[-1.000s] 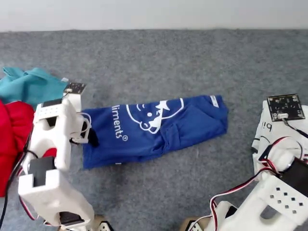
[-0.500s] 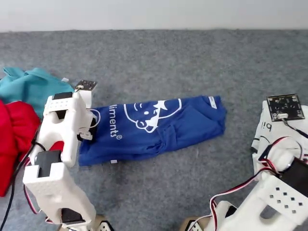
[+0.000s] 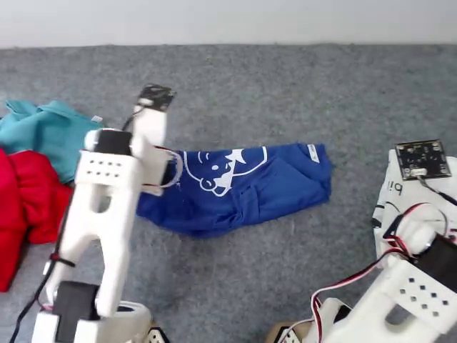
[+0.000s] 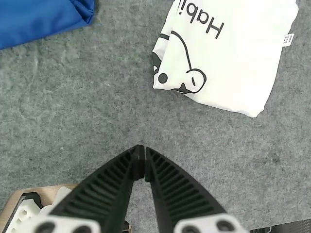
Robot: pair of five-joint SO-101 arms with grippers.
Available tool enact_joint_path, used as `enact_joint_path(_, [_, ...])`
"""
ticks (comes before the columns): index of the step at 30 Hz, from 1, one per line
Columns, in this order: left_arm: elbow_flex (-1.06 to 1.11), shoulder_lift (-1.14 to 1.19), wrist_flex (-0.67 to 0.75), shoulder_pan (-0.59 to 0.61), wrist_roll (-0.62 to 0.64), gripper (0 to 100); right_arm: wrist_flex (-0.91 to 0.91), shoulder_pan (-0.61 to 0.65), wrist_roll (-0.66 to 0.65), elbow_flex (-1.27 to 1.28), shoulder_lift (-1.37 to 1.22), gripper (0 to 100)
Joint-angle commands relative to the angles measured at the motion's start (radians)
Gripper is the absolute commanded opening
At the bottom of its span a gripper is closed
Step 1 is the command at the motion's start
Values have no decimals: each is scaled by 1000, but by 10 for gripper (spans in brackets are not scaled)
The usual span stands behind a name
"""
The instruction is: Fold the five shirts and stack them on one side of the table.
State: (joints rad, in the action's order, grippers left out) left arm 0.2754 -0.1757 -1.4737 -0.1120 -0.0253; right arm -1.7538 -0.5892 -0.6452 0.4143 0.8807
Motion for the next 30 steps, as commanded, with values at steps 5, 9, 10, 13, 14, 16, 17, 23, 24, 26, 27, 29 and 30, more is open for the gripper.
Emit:
enact_joint_path(5, [-133, -52, 26, -253, 68, 15, -33, -5, -8, -20, 12, 19])
enact_joint_path(9, [-246, 20, 51, -362, 68, 16, -27, -5, -8, 55, 19, 19])
enact_joint_path(10, [-278, 54, 54, -385, 68, 16, -27, -5, -8, 74, 19, 19])
enact_joint_path(13, [-394, 180, 54, -431, 68, 16, -27, -8, -8, 89, 21, 19])
enact_joint_path(14, [-438, 226, 51, -442, 69, 16, -27, -8, -8, 89, 21, 19])
enact_joint_path(16, [-530, 308, 48, -460, 71, 16, -25, -5, -8, 89, 21, 19])
enact_joint_path(17, [-575, 344, 48, -470, 71, 16, -25, -5, -8, 89, 21, 19])
enact_joint_path(23, [-871, 555, 3, -529, 72, 24, -25, -5, -8, 89, 21, 19])
enact_joint_path(24, [-918, 592, -6, -539, 72, 41, -25, -5, -8, 89, 21, 19])
enact_joint_path(26, [-1007, 666, -17, -546, 75, 81, -25, -5, -8, 89, 21, 19])
enact_joint_path(27, [-1050, 704, -18, -548, 86, 101, -25, -5, -8, 91, 21, 19])
enact_joint_path(29, [-1132, 767, -21, -546, 124, 134, -25, -5, -8, 92, 21, 19])
enact_joint_path(30, [-1175, 801, -25, -546, 135, 149, -25, -5, -8, 92, 21, 19])
